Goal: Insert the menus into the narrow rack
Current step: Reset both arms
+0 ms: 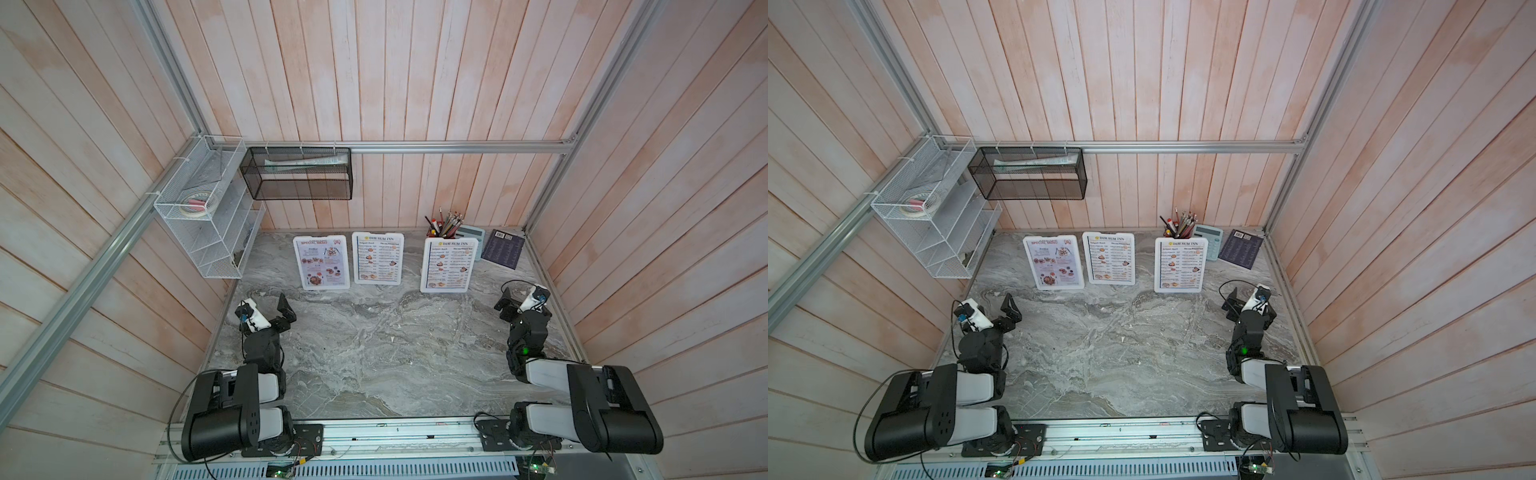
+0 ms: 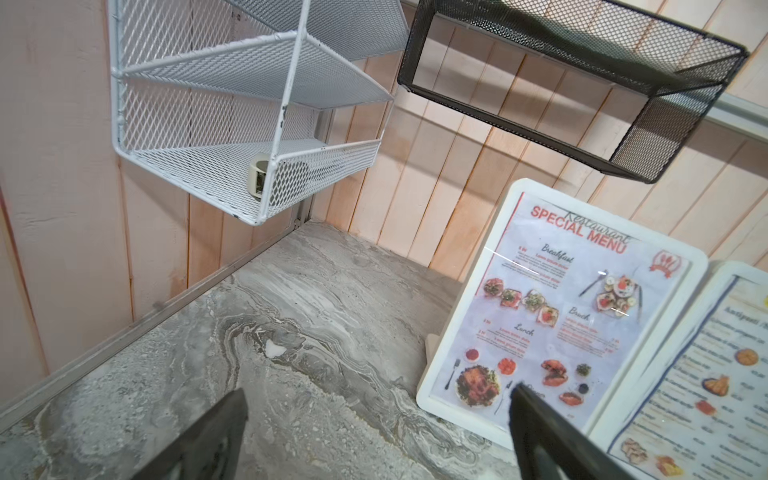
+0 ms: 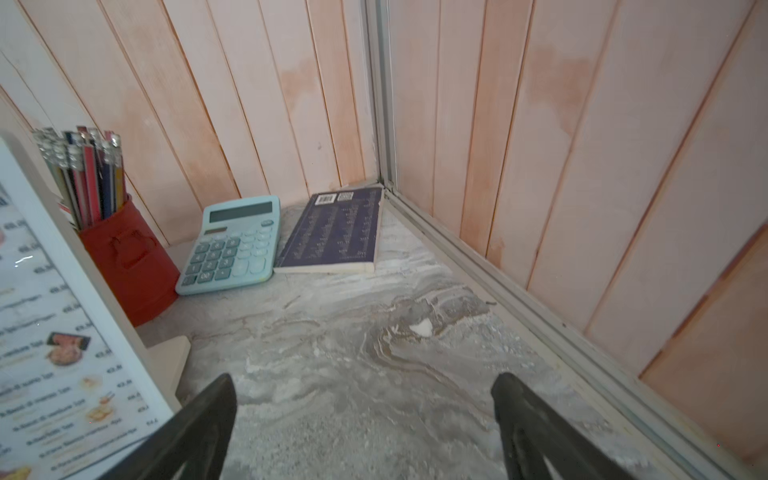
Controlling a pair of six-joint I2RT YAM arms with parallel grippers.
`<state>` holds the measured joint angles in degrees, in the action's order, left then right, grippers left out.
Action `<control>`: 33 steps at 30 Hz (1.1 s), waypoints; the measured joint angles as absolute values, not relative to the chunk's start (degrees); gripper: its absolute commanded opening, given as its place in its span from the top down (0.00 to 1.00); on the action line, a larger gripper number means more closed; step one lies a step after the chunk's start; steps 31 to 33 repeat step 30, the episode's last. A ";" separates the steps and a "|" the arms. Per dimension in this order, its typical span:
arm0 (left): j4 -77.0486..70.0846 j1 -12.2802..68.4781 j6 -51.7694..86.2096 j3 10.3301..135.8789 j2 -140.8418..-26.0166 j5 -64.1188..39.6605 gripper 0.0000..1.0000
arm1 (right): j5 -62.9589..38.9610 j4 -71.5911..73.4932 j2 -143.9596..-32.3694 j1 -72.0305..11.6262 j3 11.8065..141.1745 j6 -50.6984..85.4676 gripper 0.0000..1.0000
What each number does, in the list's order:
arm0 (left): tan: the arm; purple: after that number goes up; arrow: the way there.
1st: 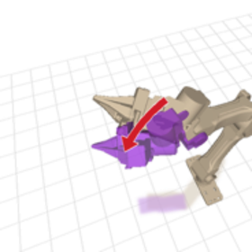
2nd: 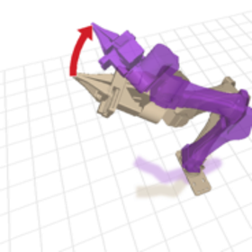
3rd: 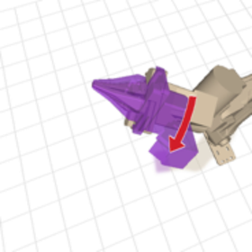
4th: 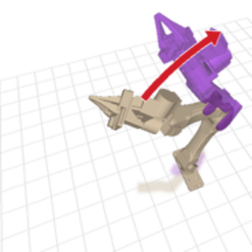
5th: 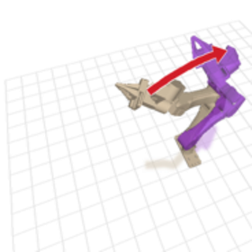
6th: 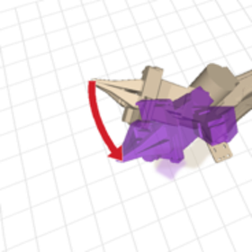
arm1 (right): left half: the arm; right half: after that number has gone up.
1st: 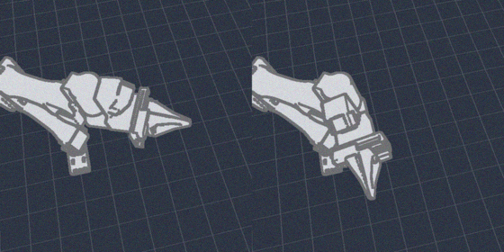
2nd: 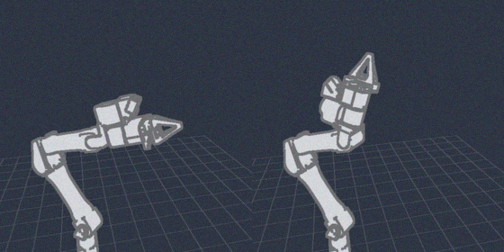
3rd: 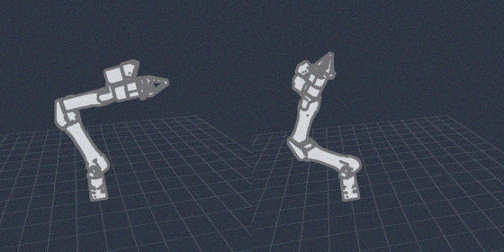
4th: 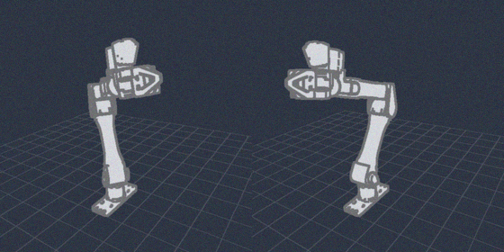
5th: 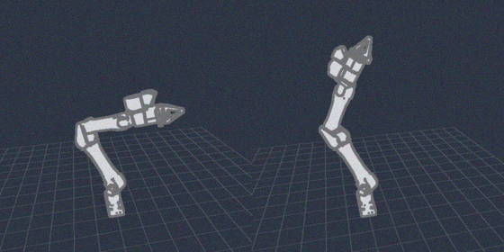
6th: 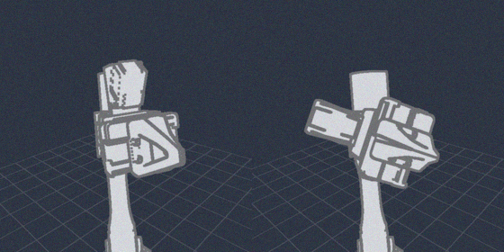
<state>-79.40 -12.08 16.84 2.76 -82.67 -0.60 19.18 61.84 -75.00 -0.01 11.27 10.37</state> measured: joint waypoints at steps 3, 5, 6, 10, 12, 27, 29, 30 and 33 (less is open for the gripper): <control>-83.44 -11.22 13.67 3.55 -90.98 -6.11 0.00 | 19.44 68.12 -77.01 0.40 8.91 9.39 0.02; -82.59 -10.04 11.73 5.08 -91.66 -8.29 0.00 | 19.03 72.23 -82.00 1.69 8.19 9.02 0.02; -82.08 -9.37 10.98 6.13 -91.33 -8.69 0.00 | 18.57 71.77 -83.26 1.98 8.40 8.71 0.02; -76.58 -6.48 7.66 12.36 -90.21 -8.16 0.00 | 14.55 74.89 -87.90 1.45 10.26 6.02 0.02; -73.89 -4.14 5.61 14.63 -90.08 -6.52 0.00 | 14.48 73.84 -88.51 0.89 10.33 5.80 0.02; -68.20 -0.95 0.56 15.49 -90.04 -3.07 0.00 | 14.68 77.03 -88.99 0.25 10.90 4.23 0.02; -68.01 -0.95 0.56 15.49 -90.04 -2.96 0.00 | 14.70 77.21 -88.99 0.23 10.90 4.23 0.02; -67.90 -0.97 0.56 15.49 -90.04 -2.94 0.00 | 14.74 77.23 -88.99 0.19 10.90 4.23 0.02; -67.90 -0.97 0.56 15.49 -90.04 -2.94 0.00 | 14.74 77.23 -88.99 0.19 10.90 4.23 0.02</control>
